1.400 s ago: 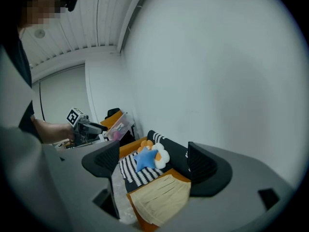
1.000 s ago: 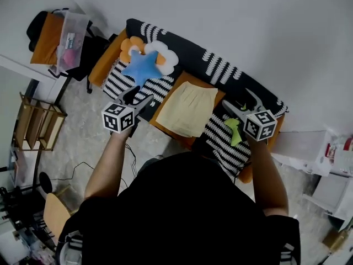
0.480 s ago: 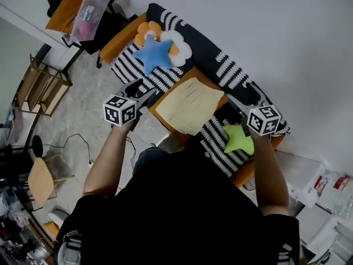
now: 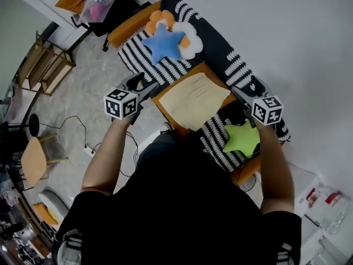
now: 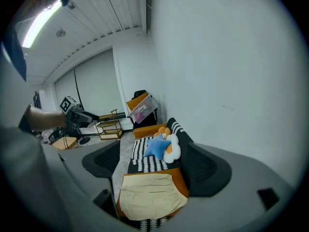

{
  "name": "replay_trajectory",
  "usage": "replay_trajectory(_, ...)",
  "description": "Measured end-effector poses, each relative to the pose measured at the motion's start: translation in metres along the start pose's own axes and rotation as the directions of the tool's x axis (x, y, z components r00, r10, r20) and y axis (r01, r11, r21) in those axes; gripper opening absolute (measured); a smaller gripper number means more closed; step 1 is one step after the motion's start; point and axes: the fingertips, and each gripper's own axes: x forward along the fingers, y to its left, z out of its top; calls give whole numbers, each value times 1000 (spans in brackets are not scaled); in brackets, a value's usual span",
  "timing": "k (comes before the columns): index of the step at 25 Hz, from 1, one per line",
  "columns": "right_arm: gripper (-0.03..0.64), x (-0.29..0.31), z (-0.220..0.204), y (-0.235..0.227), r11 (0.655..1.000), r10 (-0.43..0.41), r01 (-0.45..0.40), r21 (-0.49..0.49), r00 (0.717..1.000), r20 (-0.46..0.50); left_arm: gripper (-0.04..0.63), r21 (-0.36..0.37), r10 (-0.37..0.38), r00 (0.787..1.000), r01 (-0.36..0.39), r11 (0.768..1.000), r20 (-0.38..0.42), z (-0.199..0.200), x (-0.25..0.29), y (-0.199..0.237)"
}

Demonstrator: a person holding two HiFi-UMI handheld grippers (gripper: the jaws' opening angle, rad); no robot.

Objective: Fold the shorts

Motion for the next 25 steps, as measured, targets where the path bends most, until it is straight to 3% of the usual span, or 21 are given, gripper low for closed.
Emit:
replay_trajectory(6, 442, 38, -8, -4, 997, 13, -18, -69, 997, -77, 296, -32, 19, 1000, -19, 999, -20, -22, 9, 27)
replay_trajectory(10, 442, 67, -22, -9, 984, -11, -18, -177, 987, -159, 296, -41, 21, 998, -23, 999, -52, -41, 21, 46)
replay_trajectory(20, 411, 147, -34, -26, 953, -29, -80, -291, 936, -350, 299, -98, -4, 990, -10, 995, -143, -73, 55, 110)
replay_trajectory(25, 395, 194, -47, -29, 936, -22, -138, -324, 895, -446, 299, -135, -18, 978, -11, 991, -210, -98, 71, 147)
